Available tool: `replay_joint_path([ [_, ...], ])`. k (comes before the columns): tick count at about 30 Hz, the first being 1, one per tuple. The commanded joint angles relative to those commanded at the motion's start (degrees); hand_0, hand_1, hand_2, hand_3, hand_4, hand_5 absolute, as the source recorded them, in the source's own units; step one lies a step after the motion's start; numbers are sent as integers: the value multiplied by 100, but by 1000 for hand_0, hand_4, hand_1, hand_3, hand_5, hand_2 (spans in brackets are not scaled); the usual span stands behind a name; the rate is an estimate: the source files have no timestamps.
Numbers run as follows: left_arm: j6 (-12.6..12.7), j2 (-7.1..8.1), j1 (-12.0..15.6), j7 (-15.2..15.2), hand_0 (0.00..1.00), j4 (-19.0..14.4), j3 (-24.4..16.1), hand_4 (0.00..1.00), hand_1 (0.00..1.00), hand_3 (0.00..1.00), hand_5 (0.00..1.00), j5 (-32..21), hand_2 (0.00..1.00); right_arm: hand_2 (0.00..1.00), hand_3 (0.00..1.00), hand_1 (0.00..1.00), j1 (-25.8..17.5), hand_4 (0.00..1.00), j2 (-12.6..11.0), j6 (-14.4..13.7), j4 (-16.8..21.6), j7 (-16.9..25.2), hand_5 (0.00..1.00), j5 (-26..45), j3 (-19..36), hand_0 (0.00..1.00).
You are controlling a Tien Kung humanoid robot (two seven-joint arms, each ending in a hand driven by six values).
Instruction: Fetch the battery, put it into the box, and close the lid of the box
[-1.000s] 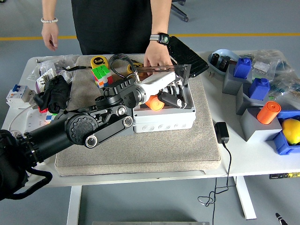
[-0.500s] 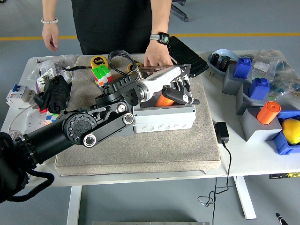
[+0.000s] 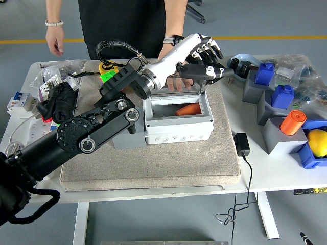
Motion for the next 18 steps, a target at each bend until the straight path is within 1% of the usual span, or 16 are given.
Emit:
replay_joint_path([
  [1,10,2,-5,-4,595,4,-19,998,660,565,499,13,603,638,581,652,2,984,0,1,0,-1,599,1,-2,717],
  [3,-35,0,-41,95,595,68,-59,998,660,565,499,92,603,638,581,652,5,984,1,1,1,-2,599,-1,2,717],
  [4,-51,0,-60,115,758,113,-50,998,762,695,504,113,713,638,582,651,7,984,1,2,1,-3,600,-1,2,716],
  [8,-212,-23,-178,306,758,366,81,998,762,695,504,268,713,638,582,651,14,984,-2,2,6,-4,600,-3,5,716],
  [9,-294,-42,-220,413,758,453,131,998,762,695,504,348,713,638,582,651,16,984,-3,1,9,-2,600,-6,9,716],
  [10,-348,-52,-242,486,797,503,157,998,794,728,531,385,752,638,581,652,17,984,-4,0,9,-2,599,-7,9,716],
  [12,-490,-74,-296,653,797,623,224,998,794,728,531,468,752,638,581,652,22,984,-4,-2,10,0,599,-7,3,716],
  [13,-592,-86,-328,806,797,701,274,998,794,728,531,538,752,638,581,652,25,984,-7,-7,15,5,599,-16,11,716],
  [15,-688,-96,-358,934,797,798,333,998,794,728,531,584,752,638,581,652,28,984,-9,-11,19,7,599,-26,19,716],
  [16,-713,-96,-367,964,787,839,363,998,797,733,554,600,757,638,580,651,30,984,-9,-13,20,9,599,-28,20,716],
  [18,-777,-95,-376,1045,787,928,421,998,797,733,554,636,757,638,580,651,27,984,-9,-18,26,16,599,-39,39,716],
])
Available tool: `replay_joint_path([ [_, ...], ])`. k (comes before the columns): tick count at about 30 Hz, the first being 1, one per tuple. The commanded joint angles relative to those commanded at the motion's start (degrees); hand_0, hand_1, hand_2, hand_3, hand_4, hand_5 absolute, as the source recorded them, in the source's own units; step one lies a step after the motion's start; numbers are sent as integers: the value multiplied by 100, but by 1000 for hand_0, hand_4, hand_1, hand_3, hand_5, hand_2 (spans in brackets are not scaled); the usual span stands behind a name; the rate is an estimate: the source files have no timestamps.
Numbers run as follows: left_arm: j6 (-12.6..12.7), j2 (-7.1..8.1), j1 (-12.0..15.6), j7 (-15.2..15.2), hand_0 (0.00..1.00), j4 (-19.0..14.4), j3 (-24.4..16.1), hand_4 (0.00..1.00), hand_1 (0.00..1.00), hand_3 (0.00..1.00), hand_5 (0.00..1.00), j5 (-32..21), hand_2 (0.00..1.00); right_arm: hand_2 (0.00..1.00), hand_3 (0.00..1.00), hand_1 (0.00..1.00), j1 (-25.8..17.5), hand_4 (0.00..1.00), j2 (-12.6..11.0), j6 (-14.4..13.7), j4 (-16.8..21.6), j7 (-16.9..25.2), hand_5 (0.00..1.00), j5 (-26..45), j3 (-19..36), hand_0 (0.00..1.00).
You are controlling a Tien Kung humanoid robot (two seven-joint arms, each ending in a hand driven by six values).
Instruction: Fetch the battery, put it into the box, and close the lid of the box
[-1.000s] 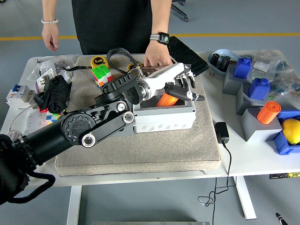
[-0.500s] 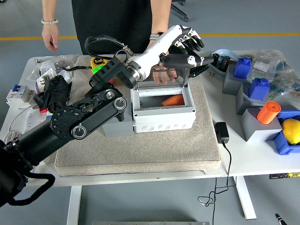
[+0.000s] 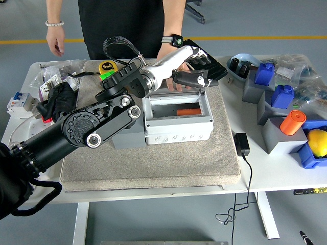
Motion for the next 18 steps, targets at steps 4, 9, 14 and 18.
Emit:
replay_joint_path([
  [4,-33,7,-5,65,771,99,39,998,784,731,560,20,750,638,581,652,-6,984,-3,4,0,3,600,22,-9,716],
  [9,-45,34,6,103,771,138,18,998,784,731,560,39,750,638,581,652,-3,984,-4,-1,6,2,600,-10,11,716],
  [14,-127,101,135,222,603,-131,-87,998,701,719,555,54,715,638,580,652,-19,984,-3,-9,17,6,600,-37,59,716],
  [18,-201,140,254,285,393,-366,-125,998,603,707,561,-84,670,637,580,652,-24,984,-2,-13,18,3,599,-57,68,716],
])
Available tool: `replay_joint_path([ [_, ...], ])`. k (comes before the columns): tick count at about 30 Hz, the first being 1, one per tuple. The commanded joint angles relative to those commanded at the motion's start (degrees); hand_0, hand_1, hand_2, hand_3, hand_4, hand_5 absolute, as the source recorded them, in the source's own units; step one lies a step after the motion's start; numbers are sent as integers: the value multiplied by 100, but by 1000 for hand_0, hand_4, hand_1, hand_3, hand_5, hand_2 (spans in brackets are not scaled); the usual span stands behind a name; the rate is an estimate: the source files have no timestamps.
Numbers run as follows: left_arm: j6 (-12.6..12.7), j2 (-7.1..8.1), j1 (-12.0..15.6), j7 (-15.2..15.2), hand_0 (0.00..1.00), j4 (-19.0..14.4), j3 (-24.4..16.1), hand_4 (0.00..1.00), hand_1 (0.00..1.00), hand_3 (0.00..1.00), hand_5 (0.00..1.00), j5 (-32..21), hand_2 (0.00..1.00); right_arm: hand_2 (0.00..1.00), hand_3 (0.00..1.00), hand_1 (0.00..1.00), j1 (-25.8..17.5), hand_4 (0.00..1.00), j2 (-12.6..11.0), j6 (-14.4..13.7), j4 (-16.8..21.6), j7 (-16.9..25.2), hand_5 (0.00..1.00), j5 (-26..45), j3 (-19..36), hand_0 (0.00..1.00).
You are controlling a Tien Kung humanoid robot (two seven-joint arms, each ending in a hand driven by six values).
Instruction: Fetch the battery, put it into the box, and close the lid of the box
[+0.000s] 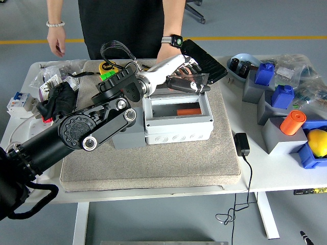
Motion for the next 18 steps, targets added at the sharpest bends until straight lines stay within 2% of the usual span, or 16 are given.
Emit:
replay_joint_path([
  [3,-54,24,95,72,393,-193,24,998,603,707,561,-78,670,637,580,652,-3,984,0,-5,6,2,599,-16,16,716],
  [4,-63,33,126,83,346,-267,26,998,556,703,581,-103,640,637,580,652,-5,984,0,-7,9,3,599,-23,23,716],
  [9,-97,60,222,139,346,-540,54,998,556,703,581,-193,640,637,580,652,-12,984,2,-3,11,2,599,-24,21,716],
  [10,-103,61,245,154,337,-589,84,998,530,698,583,-215,627,637,580,652,-15,983,2,-4,11,3,599,-27,20,716],
  [13,-108,50,265,156,337,-601,163,998,530,698,583,-274,627,637,580,652,-10,983,2,-1,10,0,599,-22,9,716],
  [18,-87,5,276,110,328,-432,377,998,533,699,583,-377,630,638,580,653,-4,984,4,-1,9,0,599,-14,7,716],
])
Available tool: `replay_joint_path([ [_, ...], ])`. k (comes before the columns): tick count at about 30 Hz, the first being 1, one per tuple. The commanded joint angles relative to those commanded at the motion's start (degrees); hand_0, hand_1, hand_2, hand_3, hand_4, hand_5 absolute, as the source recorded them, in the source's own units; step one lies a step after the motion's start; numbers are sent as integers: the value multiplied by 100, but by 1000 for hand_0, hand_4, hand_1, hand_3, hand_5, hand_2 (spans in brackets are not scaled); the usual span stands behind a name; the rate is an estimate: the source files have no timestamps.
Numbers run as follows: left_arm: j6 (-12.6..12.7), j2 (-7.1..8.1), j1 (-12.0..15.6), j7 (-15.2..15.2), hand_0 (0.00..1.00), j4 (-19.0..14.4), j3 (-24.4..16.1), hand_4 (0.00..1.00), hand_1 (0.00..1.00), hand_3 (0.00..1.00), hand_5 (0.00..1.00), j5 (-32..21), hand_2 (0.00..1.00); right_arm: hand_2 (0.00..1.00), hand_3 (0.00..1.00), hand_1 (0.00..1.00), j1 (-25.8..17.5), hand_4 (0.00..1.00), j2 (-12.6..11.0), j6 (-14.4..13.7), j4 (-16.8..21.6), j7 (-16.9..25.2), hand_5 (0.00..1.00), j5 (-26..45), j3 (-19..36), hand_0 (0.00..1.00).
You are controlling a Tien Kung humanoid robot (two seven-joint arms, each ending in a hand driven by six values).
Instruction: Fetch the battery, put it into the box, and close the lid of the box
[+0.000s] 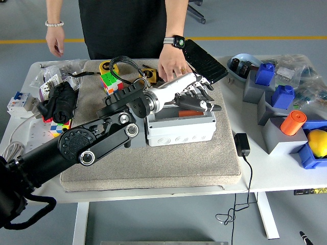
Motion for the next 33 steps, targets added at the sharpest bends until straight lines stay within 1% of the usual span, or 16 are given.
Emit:
replay_joint_path([
  [4,4,-19,11,-26,326,85,87,998,540,699,583,-68,630,637,580,651,0,984,1,-1,0,2,599,1,1,716],
  [9,3,-14,55,-39,326,51,95,998,540,699,583,-119,630,637,580,651,-4,984,0,-2,-1,0,599,-1,-9,716],
  [12,19,11,143,-51,326,-56,-18,998,541,692,581,-154,630,638,580,651,-6,984,2,-7,3,5,599,-12,4,716],
  [15,165,63,285,-197,326,-204,-257,998,541,692,581,-283,630,638,580,651,-11,984,5,-7,0,6,599,-9,-1,716],
  [16,275,99,370,-317,360,-283,-392,998,565,684,574,-394,629,637,580,653,-14,983,6,-7,-1,7,599,-9,-5,716],
  [18,385,141,469,-471,360,-369,-569,998,565,684,574,-519,629,637,580,653,-16,983,7,-7,-2,7,599,-7,-7,716],
  [20,518,207,629,-687,360,-490,-819,998,565,684,574,-725,629,637,580,653,-15,983,10,-6,-3,8,599,-7,-2,716],
  [21,605,244,748,-823,360,-558,-987,998,565,684,574,-866,629,637,580,653,-16,983,14,-5,-6,8,599,-4,1,716],
  [22,663,269,825,-909,409,-598,-1114,998,604,679,559,-964,626,637,580,651,-17,983,17,-4,-7,7,599,-4,4,716],
  [25,838,382,1153,-1180,409,-736,-1619,998,604,679,559,-1338,626,637,580,651,-23,983,22,-1,-11,6,599,-7,14,716],
  [27,863,463,1345,-1292,409,-788,-1940,998,604,679,559,-1593,626,637,580,651,-28,983,25,4,-13,5,599,-6,22,716],
  [28,860,502,1438,-1328,467,-804,-2122,998,629,675,547,-1724,627,637,580,653,-31,984,25,7,-15,4,599,-3,23,716],
  [30,844,578,1608,-1362,467,-814,-2466,998,629,675,547,-1875,627,637,580,653,-35,984,26,15,-25,1,599,15,12,716],
  [33,788,675,1814,-1337,467,-763,-2979,998,629,675,547,-2089,627,637,580,653,-37,984,27,32,-42,-5,599,56,-18,716],
])
